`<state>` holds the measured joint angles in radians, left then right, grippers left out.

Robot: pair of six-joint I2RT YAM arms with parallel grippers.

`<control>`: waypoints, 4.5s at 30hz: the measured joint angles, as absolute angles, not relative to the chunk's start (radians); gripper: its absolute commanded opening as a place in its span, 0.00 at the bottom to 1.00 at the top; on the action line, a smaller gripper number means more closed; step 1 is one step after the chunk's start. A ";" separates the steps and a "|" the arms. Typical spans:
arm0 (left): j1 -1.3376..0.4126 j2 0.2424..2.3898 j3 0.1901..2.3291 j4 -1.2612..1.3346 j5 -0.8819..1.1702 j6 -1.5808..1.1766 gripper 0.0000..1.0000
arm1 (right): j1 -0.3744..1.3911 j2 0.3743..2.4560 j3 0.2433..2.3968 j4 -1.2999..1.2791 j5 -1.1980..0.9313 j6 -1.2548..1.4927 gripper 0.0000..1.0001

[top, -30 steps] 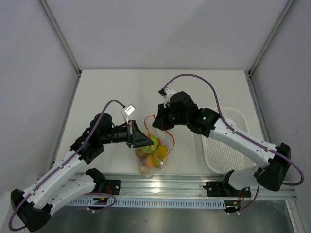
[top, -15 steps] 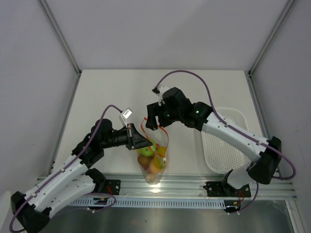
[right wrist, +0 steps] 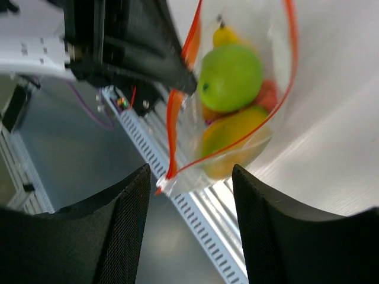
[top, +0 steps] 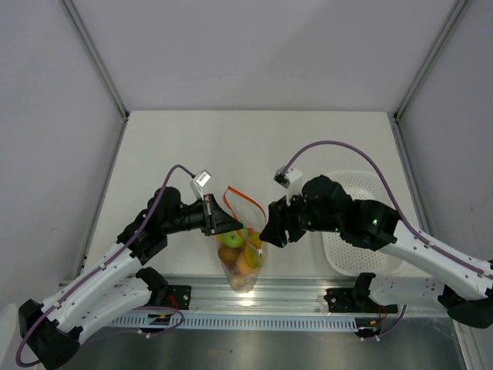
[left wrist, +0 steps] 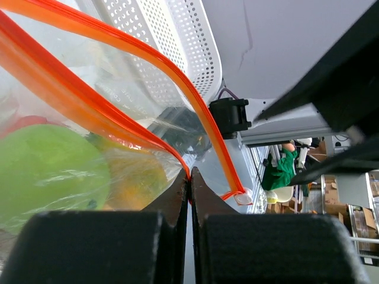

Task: Place the food in the zip-top bag and seal the zipper
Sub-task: Adjust the zipper food storage bag at the center of the board, then zip the zipper food storage bag at the center of the board.

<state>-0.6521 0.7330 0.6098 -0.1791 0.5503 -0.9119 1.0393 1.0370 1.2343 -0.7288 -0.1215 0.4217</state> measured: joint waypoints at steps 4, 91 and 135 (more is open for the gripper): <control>-0.652 0.745 0.612 -0.178 0.547 -0.908 0.01 | 1.156 1.057 1.196 -0.767 -0.102 0.451 0.59; -0.834 1.068 0.798 0.289 1.070 -0.133 0.74 | 0.958 1.031 1.289 -0.909 -0.615 0.027 0.00; -0.853 0.763 0.688 -0.075 0.725 -0.288 0.10 | 0.870 0.923 1.001 -0.649 -0.409 0.196 0.62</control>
